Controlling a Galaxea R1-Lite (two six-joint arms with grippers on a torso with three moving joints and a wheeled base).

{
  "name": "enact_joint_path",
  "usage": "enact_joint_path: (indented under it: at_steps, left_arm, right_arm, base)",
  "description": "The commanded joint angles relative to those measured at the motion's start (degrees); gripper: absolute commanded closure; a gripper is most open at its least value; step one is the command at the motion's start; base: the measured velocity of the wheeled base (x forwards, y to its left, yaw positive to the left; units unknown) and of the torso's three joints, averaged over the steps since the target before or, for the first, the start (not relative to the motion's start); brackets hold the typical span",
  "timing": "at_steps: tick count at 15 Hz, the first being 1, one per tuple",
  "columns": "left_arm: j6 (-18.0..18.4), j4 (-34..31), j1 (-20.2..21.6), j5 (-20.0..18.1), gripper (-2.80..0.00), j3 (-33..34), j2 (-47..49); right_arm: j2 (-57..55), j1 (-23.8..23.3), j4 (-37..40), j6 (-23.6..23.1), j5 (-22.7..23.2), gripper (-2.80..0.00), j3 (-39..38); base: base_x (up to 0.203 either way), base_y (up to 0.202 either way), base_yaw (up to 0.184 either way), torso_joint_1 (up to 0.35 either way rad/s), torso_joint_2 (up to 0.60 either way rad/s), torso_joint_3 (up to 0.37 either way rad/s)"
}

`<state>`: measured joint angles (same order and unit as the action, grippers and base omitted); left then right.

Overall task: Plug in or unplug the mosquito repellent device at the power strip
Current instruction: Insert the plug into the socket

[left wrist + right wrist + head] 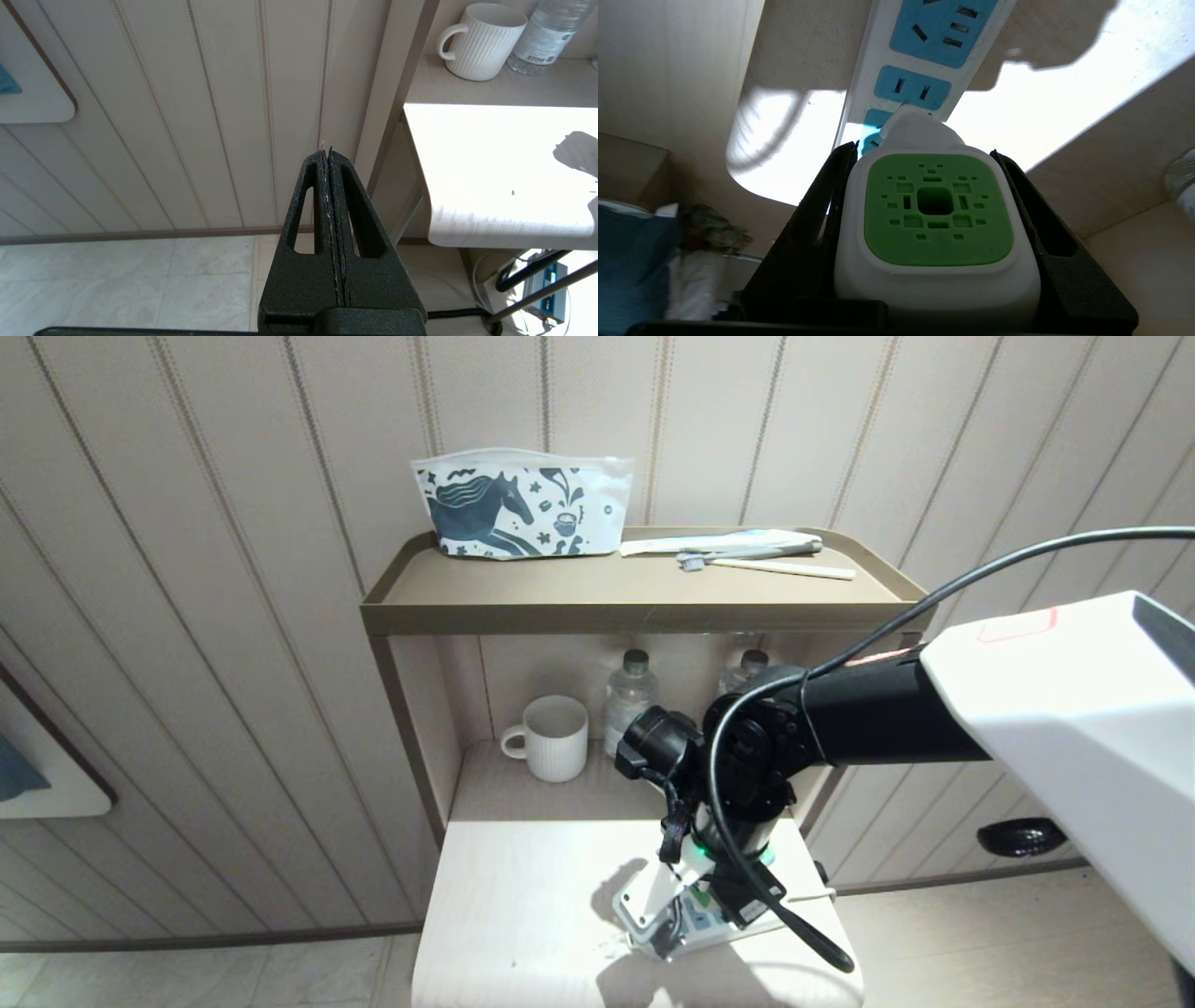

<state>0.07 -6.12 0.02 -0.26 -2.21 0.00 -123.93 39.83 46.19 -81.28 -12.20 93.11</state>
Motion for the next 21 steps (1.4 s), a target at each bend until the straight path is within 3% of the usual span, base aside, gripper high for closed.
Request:
enact_joint_path:
  at_steps: [1,10,13,21]
  left_arm:
    - [0.01,-0.04,0.06,0.00,0.00,0.01,0.09]
    - [0.01,-0.04,0.06,0.00,0.00,0.01,0.09]
    - [0.01,-0.04,0.04,0.00,0.00,-0.03,0.09]
    - [0.01,-0.04,-0.02,0.00,0.00,0.01,0.09]
  right_arm:
    - [1.41,-0.35,0.30,-5.03,0.07,0.00,0.14]
    - [-0.85,-0.37,-2.61,-7.34,0.71,0.00,-1.00]
    - [-2.33,-0.59,-3.00,-10.29,1.73,0.00,-0.39]
    - [-1.76,-0.89,-2.95,-10.39,2.27,0.00,-0.56]
  base:
    - [0.000,0.000,0.000,0.000,0.00,0.000]
    - [0.000,0.000,0.000,0.000,0.00,0.000]
    - [0.000,0.000,0.000,0.000,0.00,0.000]
    - [0.000,0.000,0.000,0.000,0.00,0.000]
